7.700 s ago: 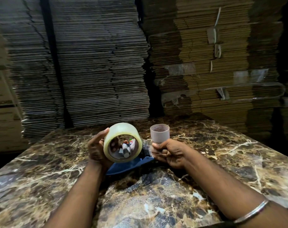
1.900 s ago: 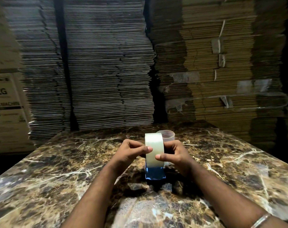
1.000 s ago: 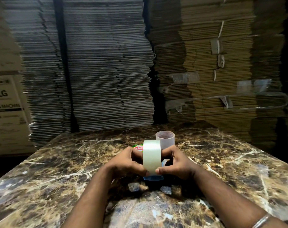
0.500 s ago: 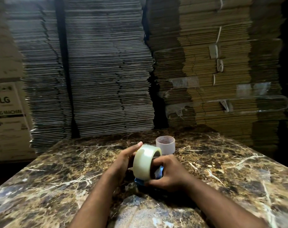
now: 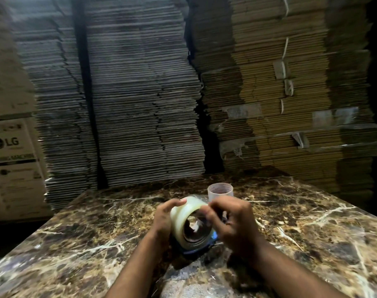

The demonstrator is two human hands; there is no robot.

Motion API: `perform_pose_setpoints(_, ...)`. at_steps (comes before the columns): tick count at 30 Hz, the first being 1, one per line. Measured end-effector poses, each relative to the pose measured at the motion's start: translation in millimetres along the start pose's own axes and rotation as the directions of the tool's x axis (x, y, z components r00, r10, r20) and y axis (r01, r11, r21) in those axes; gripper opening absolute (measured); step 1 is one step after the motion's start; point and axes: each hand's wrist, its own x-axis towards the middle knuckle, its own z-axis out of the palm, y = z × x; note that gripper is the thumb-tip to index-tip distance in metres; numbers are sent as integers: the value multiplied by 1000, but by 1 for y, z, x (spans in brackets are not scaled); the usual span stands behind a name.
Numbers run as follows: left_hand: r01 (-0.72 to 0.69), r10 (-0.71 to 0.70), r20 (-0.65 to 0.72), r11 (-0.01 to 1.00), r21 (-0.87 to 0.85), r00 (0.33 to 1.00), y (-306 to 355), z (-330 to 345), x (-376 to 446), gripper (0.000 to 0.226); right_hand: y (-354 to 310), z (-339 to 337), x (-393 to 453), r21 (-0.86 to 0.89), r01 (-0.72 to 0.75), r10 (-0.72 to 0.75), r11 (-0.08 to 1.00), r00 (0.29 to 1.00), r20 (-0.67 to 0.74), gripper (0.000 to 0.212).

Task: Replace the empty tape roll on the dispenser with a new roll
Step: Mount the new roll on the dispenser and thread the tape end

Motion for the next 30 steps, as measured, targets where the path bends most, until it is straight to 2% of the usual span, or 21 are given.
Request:
perform_pose_setpoints(2,13,-13,-11,1000,12,1000,2,-2,-2,32,1,-3,7,58,-171,178,984,970,-166,18)
perform_pose_setpoints(4,33,-33,-7,999,36,999,4,-6,-3,30,2,-5,16,129,-383,401,915,898,-181,13)
perform_pose_setpoints(6,54,-54,5,998,32,999,4,-9,-3,41,4,-4,29,170,-596,610,785,791,-48,12)
perform_pose_setpoints(8,58,-58,19,998,27,998,3,-13,-2,50,11,-2,43,247,-764,754,597,639,153,27)
perform_pose_setpoints(9,59,-59,21,998,14,998,3,-14,-1,51,13,-2,48,263,-824,782,502,563,267,31)
perform_pose_setpoints(11,68,-68,22,998,4,997,3,-15,0,50,15,-2,55,159,-898,773,410,434,463,36)
perform_pose_setpoints(13,60,-60,24,998,-6,998,2,-16,2,45,18,-2,56,15,-919,737,393,325,593,43)
perform_pose_setpoints(15,59,-59,37,998,1,998,2,-16,2,35,21,1,54,-43,-919,700,392,267,663,46)
perform_pose_setpoints(18,56,-56,38,998,12,998,1,-19,6,32,23,1,49,-12,-919,657,394,272,703,47)
perform_pose_setpoints(22,30,-31,49,999,29,998,1,-19,9,48,22,0,48,91,-913,580,398,327,746,48)
perform_pose_setpoints(26,-13,9,97,999,39,995,0,-20,10,42,20,4,47,123,-886,579,447,391,715,50)
perform_pose_setpoints(30,-43,36,143,998,48,989,-1,-16,7,31,18,4,46,200,-863,562,464,461,687,39)
